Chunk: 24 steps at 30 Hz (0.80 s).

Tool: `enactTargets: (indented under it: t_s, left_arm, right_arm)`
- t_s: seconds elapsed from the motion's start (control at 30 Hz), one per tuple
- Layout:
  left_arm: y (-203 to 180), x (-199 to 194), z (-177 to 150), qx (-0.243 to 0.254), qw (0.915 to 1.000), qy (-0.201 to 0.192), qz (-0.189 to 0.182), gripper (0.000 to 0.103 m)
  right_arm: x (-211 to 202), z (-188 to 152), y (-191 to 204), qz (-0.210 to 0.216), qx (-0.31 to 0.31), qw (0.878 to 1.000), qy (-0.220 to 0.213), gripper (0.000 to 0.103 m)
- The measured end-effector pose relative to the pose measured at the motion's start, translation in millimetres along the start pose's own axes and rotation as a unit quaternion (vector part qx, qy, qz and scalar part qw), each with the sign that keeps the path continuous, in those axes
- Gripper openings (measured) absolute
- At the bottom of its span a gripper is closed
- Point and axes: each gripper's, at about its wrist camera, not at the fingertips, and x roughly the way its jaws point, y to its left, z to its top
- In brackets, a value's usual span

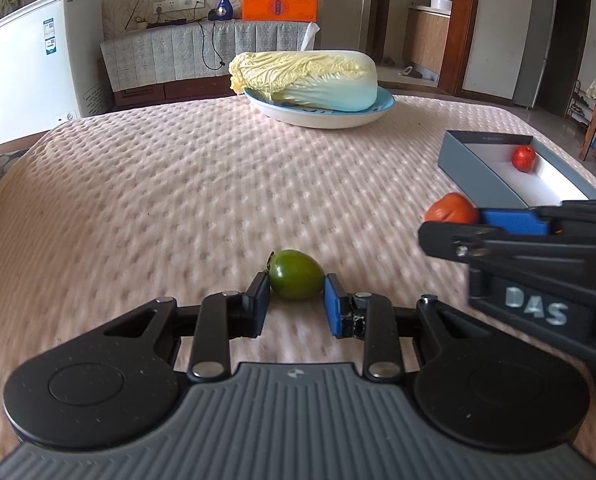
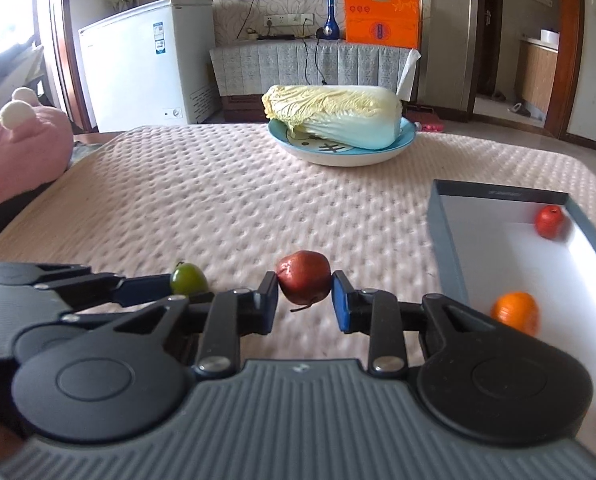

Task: Organize fruits
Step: 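Grasp the green lime with the left gripper while the right grasps the red apple, then carry the lime and the red apple over the grey box with both tools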

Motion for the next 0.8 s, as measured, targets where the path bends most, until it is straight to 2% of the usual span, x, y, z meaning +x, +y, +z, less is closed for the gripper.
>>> enactTargets:
  t_s: [0.27, 0.4, 0.8]
  left_arm:
    - [-7, -23, -8, -0.003, 0.9996, 0.006, 0.026, 0.034]
    - [-10, -42, -10, -0.008, 0.9994, -0.004, 0.033, 0.034]
    - [-50, -108, -19, -0.005, 0.9992, -0.034, 0.022, 0.034]
  right_arm:
    - [-50, -17, -4, 0.014, 0.005, 1.000, -0.020, 0.032]
    - [-71, -25, -5, 0.020, -0.004, 0.999, -0.028, 0.032]
    - [-119, -45, -17, 0.041, -0.008, 0.998, -0.038, 0.032]
